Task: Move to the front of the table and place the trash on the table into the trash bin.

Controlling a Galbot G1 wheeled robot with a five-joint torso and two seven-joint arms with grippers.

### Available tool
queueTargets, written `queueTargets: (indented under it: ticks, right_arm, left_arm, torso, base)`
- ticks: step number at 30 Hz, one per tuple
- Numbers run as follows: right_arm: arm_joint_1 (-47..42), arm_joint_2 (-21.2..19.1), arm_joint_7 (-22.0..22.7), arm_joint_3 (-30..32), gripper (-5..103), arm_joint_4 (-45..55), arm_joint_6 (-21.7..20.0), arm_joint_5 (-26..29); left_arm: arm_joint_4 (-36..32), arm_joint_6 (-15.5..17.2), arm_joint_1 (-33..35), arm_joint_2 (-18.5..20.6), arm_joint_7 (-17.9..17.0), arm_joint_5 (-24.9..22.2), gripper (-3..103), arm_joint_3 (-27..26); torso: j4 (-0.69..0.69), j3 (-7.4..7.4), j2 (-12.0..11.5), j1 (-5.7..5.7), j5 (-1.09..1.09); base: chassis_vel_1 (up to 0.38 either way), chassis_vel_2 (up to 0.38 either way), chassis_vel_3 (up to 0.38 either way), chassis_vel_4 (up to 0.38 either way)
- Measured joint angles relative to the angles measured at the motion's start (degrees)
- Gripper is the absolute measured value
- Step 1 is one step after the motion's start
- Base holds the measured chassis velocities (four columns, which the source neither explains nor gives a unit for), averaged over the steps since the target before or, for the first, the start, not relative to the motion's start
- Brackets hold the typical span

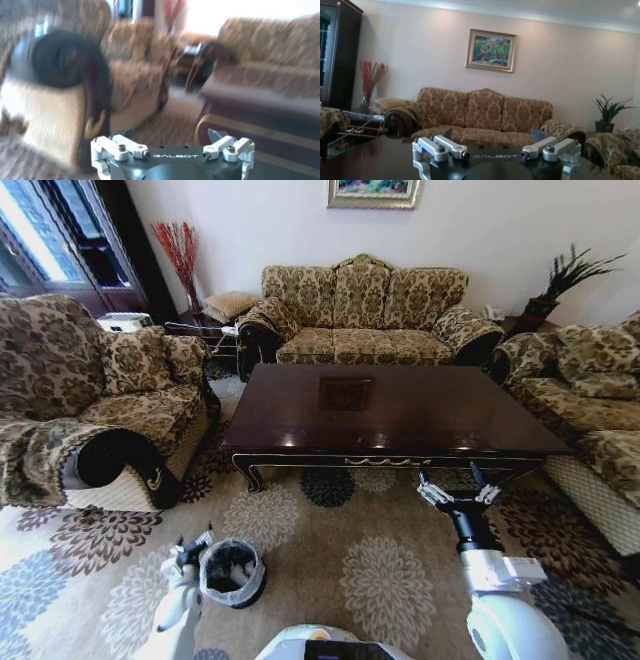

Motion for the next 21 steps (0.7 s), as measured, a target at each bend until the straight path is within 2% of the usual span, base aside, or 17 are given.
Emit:
queueTargets:
  ticks: [3,4,8,9,13,17,21]
  right_arm:
    - [0.0,0.0,0.0,0.0,100,0.0,0.0,0.0]
    - [0.0,0.0,0.0,0.0,100,0.0,0.0,0.0]
    - [0.0,0.0,0.0,0.0,100,0.0,0.0,0.0]
    - [0.0,0.0,0.0,0.0,100,0.0,0.0,0.0]
    - [0.0,0.0,0.0,0.0,100,0.0,0.0,0.0]
    - [0.0,0.0,0.0,0.0,100,0.0,0.0,0.0]
    - [0.0,0.0,0.0,0.0,100,0.0,0.0,0.0]
  left_arm:
    - [-11.3,3.3,5.4,-1.5,0.0,-0.7,100,0.3]
    - [-11.3,3.3,5.4,-1.5,0.0,-0.7,100,0.3]
    - [-24.2,7.4,9.4,-3.9,0.3,-1.3,100,0.3]
    - [-24.2,7.4,9.4,-3.9,0.3,-1.3,100,0.3]
    - [-36.4,11.3,11.1,-5.4,3.3,-1.4,100,1.9]
    - [-40.5,14.0,10.7,-6.2,5.0,-0.1,100,3.0]
    - [-41.7,16.0,9.7,-6.2,5.7,1.3,100,3.5]
  torso:
    - [0.03,0.00,0.0,-0.01,0.01]
    - [0.03,0.00,0.0,-0.01,0.01]
    - [0.01,0.00,0.0,0.00,0.00]
    - [0.01,0.00,0.0,0.00,0.00]
    - [0.00,0.00,0.0,0.00,0.01]
    - [-0.01,-0.01,0.0,0.00,0.00]
    - [0.00,0.00,0.0,0.00,0.00]
  base:
    - [0.000,0.000,0.000,0.000]
    - [0.000,0.000,0.000,0.000]
    - [0.000,0.000,0.000,0.000]
    - [0.000,0.000,0.000,0.000]
    - [-0.030,-0.027,0.024,0.019]
    - [-0.069,-0.091,0.092,0.096]
    - [-0.150,-0.171,0.165,0.175]
